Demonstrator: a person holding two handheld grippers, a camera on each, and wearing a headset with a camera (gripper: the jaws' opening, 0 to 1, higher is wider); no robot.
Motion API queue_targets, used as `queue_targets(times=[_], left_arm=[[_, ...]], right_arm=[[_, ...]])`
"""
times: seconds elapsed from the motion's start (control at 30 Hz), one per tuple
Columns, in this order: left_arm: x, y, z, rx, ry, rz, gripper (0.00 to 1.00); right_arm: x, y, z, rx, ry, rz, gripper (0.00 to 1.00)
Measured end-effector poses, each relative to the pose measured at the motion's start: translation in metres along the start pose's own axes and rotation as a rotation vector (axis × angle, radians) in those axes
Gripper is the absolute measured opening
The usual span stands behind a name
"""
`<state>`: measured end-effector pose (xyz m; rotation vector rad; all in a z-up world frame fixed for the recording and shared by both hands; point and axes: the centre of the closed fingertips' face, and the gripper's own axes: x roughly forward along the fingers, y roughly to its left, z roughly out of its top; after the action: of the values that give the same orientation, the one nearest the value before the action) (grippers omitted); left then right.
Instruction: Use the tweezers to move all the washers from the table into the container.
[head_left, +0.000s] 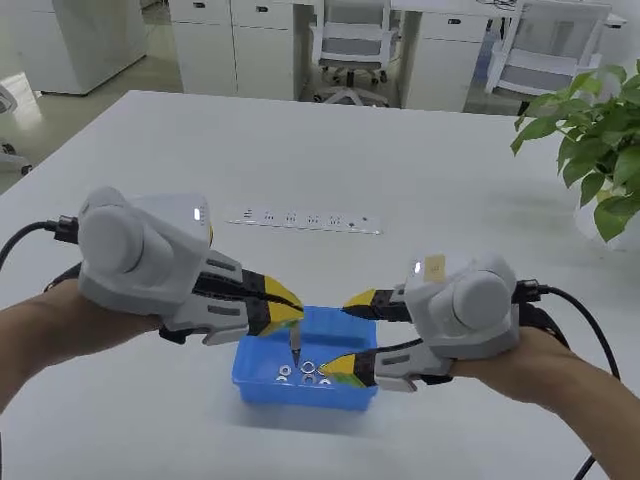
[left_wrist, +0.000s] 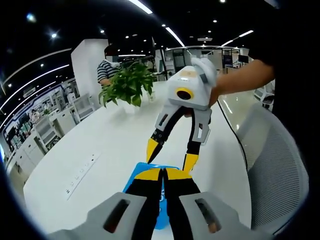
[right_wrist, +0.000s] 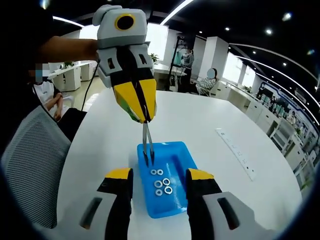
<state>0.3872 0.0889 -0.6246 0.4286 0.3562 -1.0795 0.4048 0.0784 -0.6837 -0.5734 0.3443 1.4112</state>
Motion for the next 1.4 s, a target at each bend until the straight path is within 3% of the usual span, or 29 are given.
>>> queue_targets(times=[0.37, 0.57, 0.77, 0.83, 1.13, 1.23, 1.4], left_arm=[[-0.003, -0.032, 0.014, 0.020, -0.046, -0.073, 0.05], [-0.006, -0.043, 0.019, 0.026, -0.081, -0.099, 0.05], [-0.007, -0.052, 0.012, 0.020, -0.091, -0.121, 0.05], [-0.007, -0.053, 0.007, 0.016, -0.084, -0.124, 0.05], [-0.002, -0.065, -0.040, 0.007, 0.045, -0.144, 0.05], [0.002, -0.069, -0.062, 0.022, 0.123, -0.146, 0.05], [0.007, -0.071, -0.089, 0.013, 0.194, -0.143, 0.05]], right_arm=[[0.000, 0.038, 0.007, -0.054, -0.027, 0.077, 0.31], [0.004, 0.055, 0.008, -0.098, -0.032, 0.127, 0.23], [0.007, 0.064, 0.002, -0.128, -0.022, 0.146, 0.12], [0.009, 0.067, -0.003, -0.128, -0.006, 0.154, 0.11], [0.021, 0.078, -0.034, -0.157, 0.084, 0.178, 0.09], [0.026, 0.081, -0.045, -0.170, 0.122, 0.185, 0.09], [0.034, 0.085, -0.058, -0.161, 0.154, 0.196, 0.09]])
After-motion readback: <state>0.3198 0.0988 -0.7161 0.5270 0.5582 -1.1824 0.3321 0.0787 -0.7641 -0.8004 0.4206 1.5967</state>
